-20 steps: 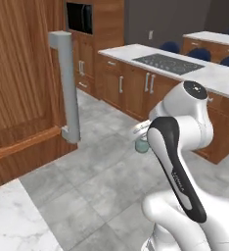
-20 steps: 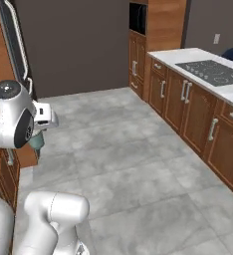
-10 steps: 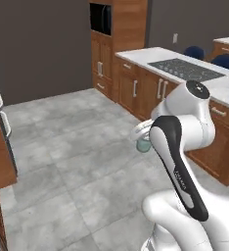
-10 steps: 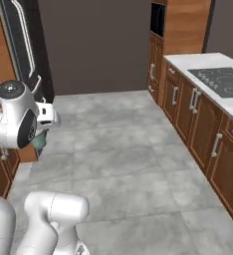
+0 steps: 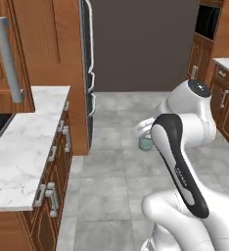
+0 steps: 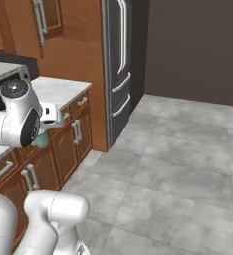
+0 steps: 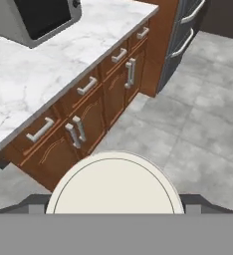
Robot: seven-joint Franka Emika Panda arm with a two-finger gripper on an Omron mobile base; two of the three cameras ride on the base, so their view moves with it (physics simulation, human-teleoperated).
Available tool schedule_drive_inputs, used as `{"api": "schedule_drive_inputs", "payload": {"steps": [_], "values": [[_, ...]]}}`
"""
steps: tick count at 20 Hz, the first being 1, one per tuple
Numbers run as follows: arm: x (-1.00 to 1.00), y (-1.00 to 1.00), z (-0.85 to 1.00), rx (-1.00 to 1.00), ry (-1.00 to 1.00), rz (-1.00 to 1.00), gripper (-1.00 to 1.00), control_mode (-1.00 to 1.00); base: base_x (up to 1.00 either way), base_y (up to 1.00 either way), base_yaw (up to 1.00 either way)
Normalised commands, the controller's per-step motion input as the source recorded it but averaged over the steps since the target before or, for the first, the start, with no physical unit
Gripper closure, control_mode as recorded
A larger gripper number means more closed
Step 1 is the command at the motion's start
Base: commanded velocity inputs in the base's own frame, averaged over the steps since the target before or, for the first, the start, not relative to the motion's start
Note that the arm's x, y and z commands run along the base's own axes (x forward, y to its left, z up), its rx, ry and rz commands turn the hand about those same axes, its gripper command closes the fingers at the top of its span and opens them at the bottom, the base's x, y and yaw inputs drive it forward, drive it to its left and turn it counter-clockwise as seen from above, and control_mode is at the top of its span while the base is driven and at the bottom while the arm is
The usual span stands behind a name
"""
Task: Sort all alcoholic drinks to one cabinet, and non-alcoholic drinks to the other.
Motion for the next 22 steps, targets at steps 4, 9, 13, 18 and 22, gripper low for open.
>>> {"api": "schedule_drive_inputs", "payload": {"steps": [4, 9, 13, 18, 22], "values": [[0.00, 0.00, 0.00, 0.00, 0.00, 0.00, 1.00, 1.00, 0.45, -0.32, 0.69], [0.00, 0.00, 0.00, 0.00, 0.00, 0.00, 1.00, 1.00, 0.60, -0.55, 0.57], [0.00, 0.00, 0.00, 0.00, 0.00, 0.00, 1.00, 1.00, 0.71, -0.65, 0.51], [0.00, 0.00, 0.00, 0.00, 0.00, 0.00, 1.00, 1.00, 0.39, -0.63, 0.54], [0.00, 0.00, 0.00, 0.00, 0.00, 0.00, 1.00, 1.00, 0.28, -0.50, 0.55]]}}
